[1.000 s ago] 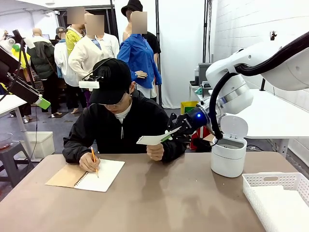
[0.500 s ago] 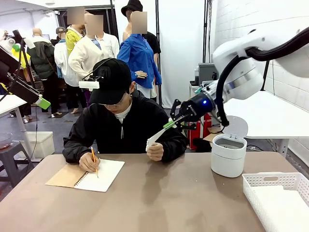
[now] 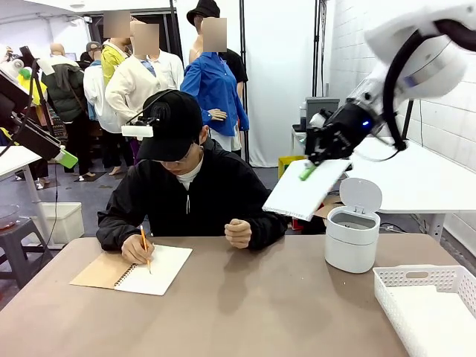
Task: Sort the paper based on its condition.
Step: If a person hands you a paper, place it in the Organizing basket , and if it's crumpled, put it in the Trash can.
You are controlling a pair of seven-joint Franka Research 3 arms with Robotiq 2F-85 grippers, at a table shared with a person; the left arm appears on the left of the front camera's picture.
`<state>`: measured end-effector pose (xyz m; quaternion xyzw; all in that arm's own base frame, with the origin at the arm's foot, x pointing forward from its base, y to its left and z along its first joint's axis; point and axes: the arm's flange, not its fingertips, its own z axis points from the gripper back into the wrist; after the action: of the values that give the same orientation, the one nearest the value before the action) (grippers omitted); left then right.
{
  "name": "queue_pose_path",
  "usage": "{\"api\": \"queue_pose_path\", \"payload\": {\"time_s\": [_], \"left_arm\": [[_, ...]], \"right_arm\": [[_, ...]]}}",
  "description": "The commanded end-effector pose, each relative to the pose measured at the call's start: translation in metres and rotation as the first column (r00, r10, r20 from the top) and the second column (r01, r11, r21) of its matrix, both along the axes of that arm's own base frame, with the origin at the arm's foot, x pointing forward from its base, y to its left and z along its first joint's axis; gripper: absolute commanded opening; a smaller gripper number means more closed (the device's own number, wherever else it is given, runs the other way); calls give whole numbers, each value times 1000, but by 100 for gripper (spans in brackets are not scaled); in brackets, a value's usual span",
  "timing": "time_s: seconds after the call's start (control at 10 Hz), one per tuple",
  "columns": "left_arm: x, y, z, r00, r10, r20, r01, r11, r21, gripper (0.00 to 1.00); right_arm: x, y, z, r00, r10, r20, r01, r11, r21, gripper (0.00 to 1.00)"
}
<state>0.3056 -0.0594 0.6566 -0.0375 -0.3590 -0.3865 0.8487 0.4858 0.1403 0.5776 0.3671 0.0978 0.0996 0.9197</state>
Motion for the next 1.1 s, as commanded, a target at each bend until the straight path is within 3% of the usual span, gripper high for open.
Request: {"api": "queue_pose_path", "payload": {"time_s": [0.0,0.2,0.4,0.6,0.8,1.0], "left_arm": [[0,0,0,1000,-1,0,1,1000,-1,100],[0,0,0,1000,-1,0,1,1000,-1,100],[0,0,0,1000,-1,0,1,1000,-1,100],[0,0,0,1000,-1,0,1,1000,-1,100],[0,0,0,1000,-1,0,1,1000,-1,100],[0,0,0,1000,-1,0,1,1000,-1,100]], "right_arm": [[-24,-21,-1,978,-16,208,28,998,-58,0],[-38,-49,7,921,-32,388,88,988,-127,0],[-48,-71,13,868,-15,497,162,954,-253,0],[-58,-90,0,832,35,554,215,900,-380,0],[-69,-110,-15,841,58,538,234,858,-458,0],[-92,-117,-18,891,109,441,165,828,-537,0]]}}
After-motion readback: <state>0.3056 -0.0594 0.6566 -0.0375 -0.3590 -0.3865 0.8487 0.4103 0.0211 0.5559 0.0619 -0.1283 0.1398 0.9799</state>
